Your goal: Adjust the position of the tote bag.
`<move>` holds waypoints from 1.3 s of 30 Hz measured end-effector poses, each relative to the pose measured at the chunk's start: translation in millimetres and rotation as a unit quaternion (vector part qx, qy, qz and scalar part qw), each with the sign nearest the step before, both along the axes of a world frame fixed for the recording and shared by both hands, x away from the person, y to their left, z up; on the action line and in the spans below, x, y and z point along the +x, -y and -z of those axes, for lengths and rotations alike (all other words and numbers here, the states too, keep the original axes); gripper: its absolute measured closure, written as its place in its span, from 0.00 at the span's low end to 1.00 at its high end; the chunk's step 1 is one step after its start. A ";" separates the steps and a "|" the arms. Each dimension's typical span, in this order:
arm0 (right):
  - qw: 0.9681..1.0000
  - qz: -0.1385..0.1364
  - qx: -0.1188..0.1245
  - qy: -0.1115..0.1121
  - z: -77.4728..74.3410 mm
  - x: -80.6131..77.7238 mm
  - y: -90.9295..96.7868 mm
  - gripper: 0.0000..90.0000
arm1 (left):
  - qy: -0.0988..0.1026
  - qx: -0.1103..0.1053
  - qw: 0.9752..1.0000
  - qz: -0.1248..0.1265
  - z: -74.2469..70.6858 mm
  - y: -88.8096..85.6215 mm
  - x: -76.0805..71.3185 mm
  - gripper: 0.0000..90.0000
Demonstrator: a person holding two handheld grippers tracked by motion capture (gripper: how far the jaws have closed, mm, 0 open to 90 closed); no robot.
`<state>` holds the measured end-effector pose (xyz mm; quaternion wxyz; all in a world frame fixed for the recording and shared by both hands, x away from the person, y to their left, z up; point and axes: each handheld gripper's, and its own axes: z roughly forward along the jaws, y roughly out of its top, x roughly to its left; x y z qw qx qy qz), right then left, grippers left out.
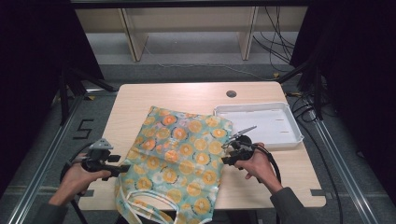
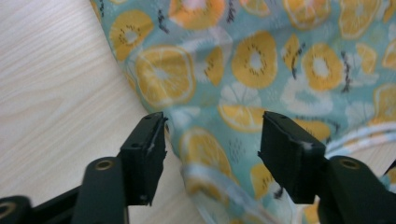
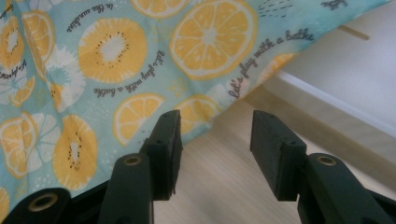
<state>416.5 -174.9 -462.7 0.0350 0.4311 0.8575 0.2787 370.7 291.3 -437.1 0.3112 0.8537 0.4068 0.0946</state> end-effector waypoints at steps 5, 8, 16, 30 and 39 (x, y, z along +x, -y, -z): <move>1.000 -0.007 -0.004 -0.010 8.1 5.9 -9.0 0.64 | -0.036 0.006 0.999 -0.021 17.2 5.5 36.0 0.32; 1.000 -0.007 -0.004 -0.022 8.4 8.9 -14.9 0.81 | -0.072 0.001 0.997 -0.010 35.0 7.6 50.2 0.37; 0.998 -0.043 -0.029 0.027 -2.3 22.9 -37.2 1.00 | -0.058 0.031 0.997 0.037 48.1 12.9 43.0 0.96; 0.994 -0.045 -0.048 0.087 -20.3 85.7 -79.1 1.00 | -0.041 0.024 0.999 0.022 42.5 15.1 8.9 0.98; 0.993 -0.031 -0.067 0.088 -19.3 100.3 -86.5 0.98 | -0.033 0.009 0.999 0.008 47.4 13.8 18.3 0.94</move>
